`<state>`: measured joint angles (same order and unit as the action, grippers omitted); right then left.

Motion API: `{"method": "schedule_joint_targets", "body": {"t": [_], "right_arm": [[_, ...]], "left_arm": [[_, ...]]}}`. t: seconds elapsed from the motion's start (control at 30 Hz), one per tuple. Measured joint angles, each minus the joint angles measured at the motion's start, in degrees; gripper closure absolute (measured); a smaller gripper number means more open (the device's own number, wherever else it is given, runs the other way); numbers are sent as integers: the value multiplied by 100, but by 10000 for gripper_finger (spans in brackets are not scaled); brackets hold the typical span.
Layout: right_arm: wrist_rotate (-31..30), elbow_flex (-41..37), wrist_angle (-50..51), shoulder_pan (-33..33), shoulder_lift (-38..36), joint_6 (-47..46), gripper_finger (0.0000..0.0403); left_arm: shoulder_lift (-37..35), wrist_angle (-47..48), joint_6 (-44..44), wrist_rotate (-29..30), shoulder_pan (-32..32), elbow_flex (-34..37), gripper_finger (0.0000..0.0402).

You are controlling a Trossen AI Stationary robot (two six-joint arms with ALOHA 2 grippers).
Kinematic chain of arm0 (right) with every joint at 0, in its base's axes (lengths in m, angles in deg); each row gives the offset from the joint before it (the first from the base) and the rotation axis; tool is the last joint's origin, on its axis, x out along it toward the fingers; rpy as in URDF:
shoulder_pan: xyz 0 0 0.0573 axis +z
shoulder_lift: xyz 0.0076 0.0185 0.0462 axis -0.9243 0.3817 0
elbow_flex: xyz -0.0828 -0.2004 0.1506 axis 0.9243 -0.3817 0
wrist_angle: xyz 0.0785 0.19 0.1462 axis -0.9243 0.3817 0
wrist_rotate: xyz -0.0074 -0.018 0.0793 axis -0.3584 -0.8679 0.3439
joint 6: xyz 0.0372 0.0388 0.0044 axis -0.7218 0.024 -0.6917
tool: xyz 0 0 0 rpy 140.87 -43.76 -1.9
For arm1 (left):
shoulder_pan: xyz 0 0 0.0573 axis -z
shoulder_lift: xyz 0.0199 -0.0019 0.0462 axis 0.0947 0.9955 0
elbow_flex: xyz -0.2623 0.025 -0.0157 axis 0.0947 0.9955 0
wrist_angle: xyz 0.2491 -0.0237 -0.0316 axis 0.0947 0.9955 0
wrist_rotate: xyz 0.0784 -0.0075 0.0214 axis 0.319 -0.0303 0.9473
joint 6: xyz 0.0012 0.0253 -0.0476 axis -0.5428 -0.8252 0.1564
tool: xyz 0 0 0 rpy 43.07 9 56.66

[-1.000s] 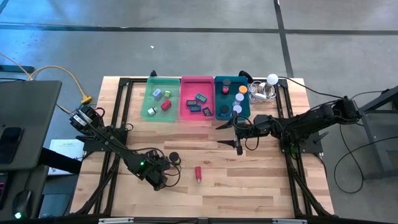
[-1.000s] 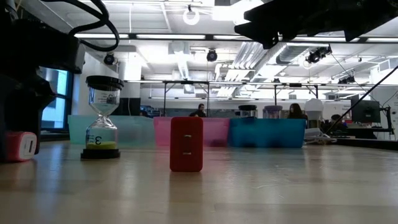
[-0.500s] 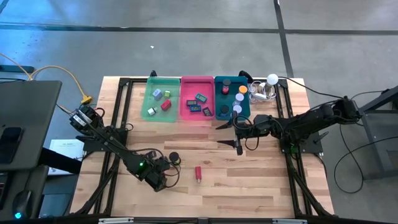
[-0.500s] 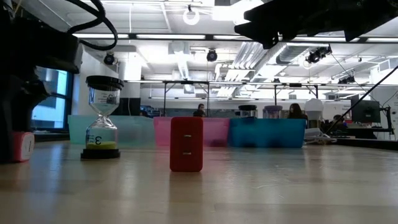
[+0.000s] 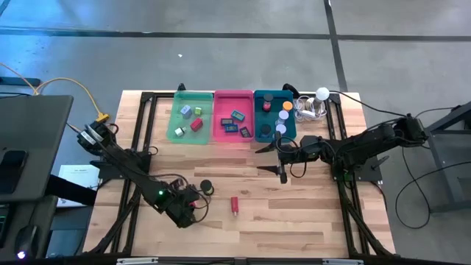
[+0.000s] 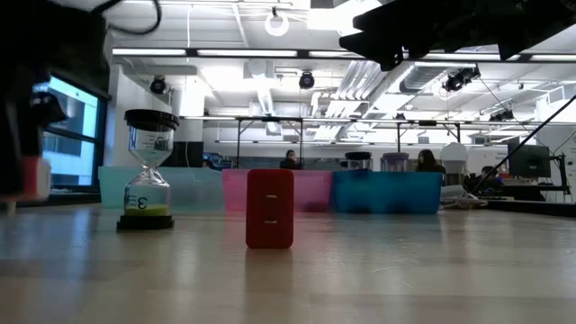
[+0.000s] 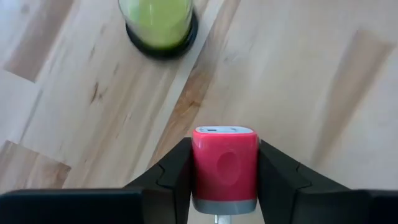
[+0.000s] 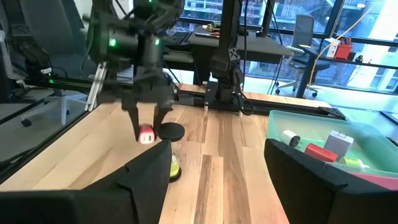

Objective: Pick & Place Office items
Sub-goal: Put the pink white adapter into the green bin

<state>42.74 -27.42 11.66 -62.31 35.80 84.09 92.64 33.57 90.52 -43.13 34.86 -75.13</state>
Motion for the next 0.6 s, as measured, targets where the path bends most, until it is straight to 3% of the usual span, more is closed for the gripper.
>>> {"method": "schedule_joint_targets", "body": {"t": [0.33, 0.6], "right_arm": [[0, 0, 2, -1, 0, -28, 155], [3, 0, 57, -2, 2, -118, 155]], "left_arm": [[-1660, 521, -3, 309, -194, -9, 279], [-3253, 1089, -684, 2045, -547, -11, 279]]}}
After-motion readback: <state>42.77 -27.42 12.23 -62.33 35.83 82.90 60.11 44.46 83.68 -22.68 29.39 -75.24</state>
